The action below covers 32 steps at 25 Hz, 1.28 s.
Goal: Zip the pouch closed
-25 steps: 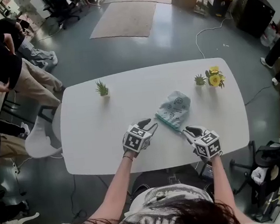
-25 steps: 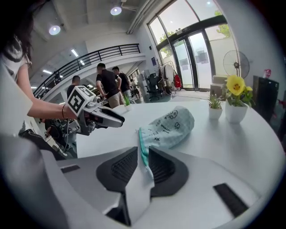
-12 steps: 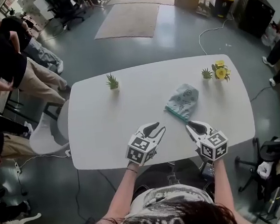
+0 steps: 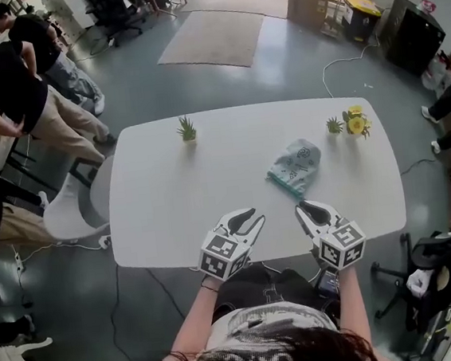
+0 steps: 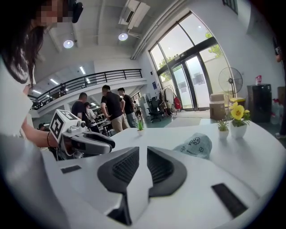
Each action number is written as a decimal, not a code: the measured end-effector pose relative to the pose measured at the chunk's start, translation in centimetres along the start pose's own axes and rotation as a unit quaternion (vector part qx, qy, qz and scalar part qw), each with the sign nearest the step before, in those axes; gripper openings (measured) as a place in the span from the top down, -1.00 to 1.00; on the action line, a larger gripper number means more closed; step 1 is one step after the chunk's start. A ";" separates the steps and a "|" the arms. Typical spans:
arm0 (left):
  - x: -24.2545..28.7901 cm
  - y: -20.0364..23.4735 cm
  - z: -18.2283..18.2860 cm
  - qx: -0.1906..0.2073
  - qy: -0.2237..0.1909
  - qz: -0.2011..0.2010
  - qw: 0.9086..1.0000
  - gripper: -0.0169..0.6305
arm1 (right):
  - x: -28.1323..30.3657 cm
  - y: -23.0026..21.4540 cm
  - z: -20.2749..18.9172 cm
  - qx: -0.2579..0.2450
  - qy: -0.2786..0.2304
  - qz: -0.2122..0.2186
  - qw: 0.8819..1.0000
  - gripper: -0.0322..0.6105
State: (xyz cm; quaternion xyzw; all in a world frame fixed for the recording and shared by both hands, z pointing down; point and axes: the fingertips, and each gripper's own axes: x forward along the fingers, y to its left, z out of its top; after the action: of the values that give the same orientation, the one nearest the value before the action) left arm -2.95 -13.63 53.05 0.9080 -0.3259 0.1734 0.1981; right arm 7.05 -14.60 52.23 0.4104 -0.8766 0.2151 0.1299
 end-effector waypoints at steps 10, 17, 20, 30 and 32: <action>-2.3 -2.7 -1.2 -0.013 -0.012 0.049 0.999 0.62 | -2.2 2.7 -0.7 -0.015 -0.005 0.053 0.998 0.77; -4.4 -6.5 -1.1 -0.002 -0.028 0.094 0.995 0.78 | -5.2 5.0 -1.3 -0.034 -0.018 0.089 0.995 0.85; -5.4 -8.2 -1.4 -0.002 -0.034 0.104 0.994 0.82 | -6.4 6.1 -1.7 -0.041 -0.025 0.103 0.994 0.89; -6.7 -13.5 -2.8 0.005 -0.046 0.100 0.994 0.89 | -10.2 8.2 -3.3 -0.061 -0.030 0.122 0.990 0.90; -6.7 -14.3 -2.8 0.006 -0.050 0.099 0.994 0.90 | -10.9 8.5 -3.5 -0.068 -0.031 0.122 0.990 0.90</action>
State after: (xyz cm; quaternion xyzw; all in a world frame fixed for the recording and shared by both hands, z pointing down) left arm 1.05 1.36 48.99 0.8798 -0.4232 0.1482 0.1577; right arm 7.49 -0.88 48.57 0.2976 -0.9362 0.1562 0.1027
